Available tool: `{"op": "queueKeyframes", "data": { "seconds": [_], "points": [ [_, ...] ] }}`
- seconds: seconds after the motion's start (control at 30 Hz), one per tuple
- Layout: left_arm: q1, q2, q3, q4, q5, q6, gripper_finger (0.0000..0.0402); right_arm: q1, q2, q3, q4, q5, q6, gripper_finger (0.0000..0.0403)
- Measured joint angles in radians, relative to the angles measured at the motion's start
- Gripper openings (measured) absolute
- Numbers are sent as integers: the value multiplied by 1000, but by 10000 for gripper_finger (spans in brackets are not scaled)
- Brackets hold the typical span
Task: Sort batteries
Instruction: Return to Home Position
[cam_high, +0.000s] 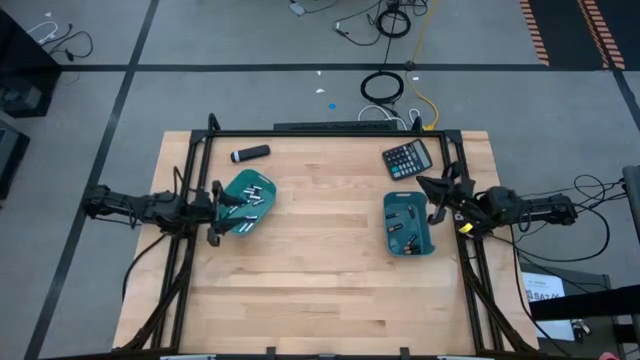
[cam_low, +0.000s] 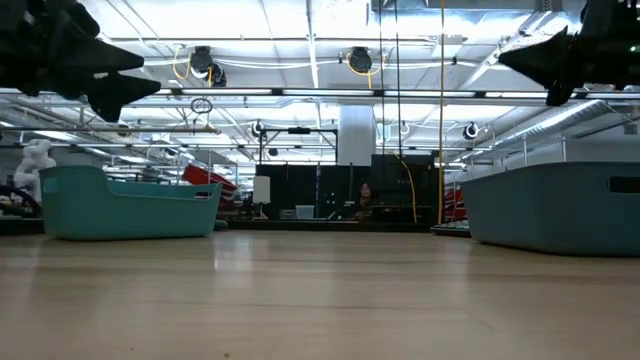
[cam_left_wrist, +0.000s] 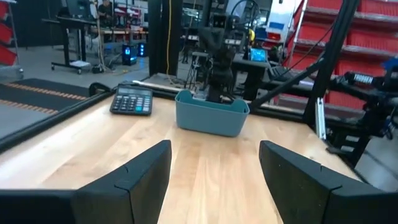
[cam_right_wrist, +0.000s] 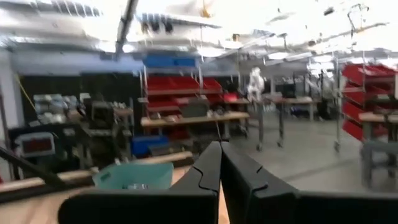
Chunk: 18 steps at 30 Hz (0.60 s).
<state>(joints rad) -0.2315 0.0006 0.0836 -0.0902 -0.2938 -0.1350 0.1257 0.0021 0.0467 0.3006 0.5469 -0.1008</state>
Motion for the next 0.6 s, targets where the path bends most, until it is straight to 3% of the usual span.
{"op": "queueKeyframes", "data": {
  "seconds": [0.23,0.47,0.6],
  "points": [
    [0,0,-61,112,-44,-43,253,0,0,-10,-93,-4,113,0],
    [0,0,-76,174,-61,-52,253,0,0,-32,-74,-133,165,0],
    [0,0,-77,180,-114,-58,253,0,1,-32,-84,-133,163,0]
  ]
}}
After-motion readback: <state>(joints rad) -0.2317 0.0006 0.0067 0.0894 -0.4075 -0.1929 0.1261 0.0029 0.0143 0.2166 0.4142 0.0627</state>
